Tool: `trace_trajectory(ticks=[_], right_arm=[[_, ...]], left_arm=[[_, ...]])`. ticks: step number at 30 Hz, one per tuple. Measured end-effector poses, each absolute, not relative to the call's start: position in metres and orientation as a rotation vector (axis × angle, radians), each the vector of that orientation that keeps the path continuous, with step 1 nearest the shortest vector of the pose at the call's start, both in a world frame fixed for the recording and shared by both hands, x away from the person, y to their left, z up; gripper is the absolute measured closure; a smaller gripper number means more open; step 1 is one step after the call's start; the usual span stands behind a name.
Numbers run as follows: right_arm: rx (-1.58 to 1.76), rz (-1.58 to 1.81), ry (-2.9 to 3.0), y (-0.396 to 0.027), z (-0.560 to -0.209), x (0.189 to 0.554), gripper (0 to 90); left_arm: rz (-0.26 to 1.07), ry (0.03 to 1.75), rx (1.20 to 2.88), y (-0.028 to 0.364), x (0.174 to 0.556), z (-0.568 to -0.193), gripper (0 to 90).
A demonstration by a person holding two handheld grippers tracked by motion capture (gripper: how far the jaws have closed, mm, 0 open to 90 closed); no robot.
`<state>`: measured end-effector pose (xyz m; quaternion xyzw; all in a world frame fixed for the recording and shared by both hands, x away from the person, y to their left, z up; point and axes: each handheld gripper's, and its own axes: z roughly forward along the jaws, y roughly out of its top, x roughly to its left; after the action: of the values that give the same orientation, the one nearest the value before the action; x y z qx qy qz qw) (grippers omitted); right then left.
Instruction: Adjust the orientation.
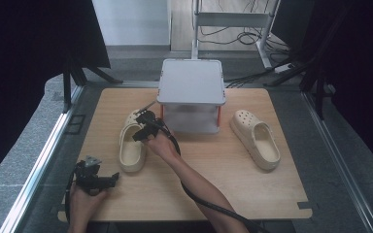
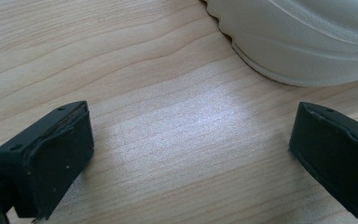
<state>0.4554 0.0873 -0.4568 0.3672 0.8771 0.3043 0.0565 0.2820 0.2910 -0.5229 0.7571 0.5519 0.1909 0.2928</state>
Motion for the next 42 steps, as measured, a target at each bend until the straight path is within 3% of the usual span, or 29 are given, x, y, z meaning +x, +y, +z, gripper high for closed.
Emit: trace_trajectory(ticks=[2,3,4,9,10,14,26,42], right_arm=[[1.125,0.912,2.660,0.089,-0.457,0.456,31.9],[1.140,0.883,2.648,0.093,-0.459,0.458,39.9],[1.140,0.883,2.648,0.093,-0.459,0.458,39.9],[1.183,0.815,2.625,0.093,-0.455,0.457,57.0],[1.156,0.767,2.607,0.093,-0.452,0.455,65.8],[1.167,0.767,2.614,0.085,-0.449,0.459,75.7],[1.062,0.852,2.690,0.058,-0.421,0.447,76.6],[0.891,0.982,2.795,-0.010,-0.389,0.388,76.3]], left_arm=[[0.508,1.470,2.017,0.291,0.282,-0.523,0.0],[0.508,1.470,2.017,0.291,0.282,-0.523,0.0],[0.508,1.470,2.017,0.291,0.282,-0.523,0.0],[0.508,1.468,2.018,0.291,0.282,-0.523,0.0],[0.509,1.467,2.020,0.291,0.282,-0.523,0.0],[0.508,1.465,2.024,0.291,0.282,-0.523,0.0],[0.505,1.466,2.022,0.291,0.282,-0.523,0.0],[0.509,1.465,2.020,0.291,0.282,-0.523,0.0]])
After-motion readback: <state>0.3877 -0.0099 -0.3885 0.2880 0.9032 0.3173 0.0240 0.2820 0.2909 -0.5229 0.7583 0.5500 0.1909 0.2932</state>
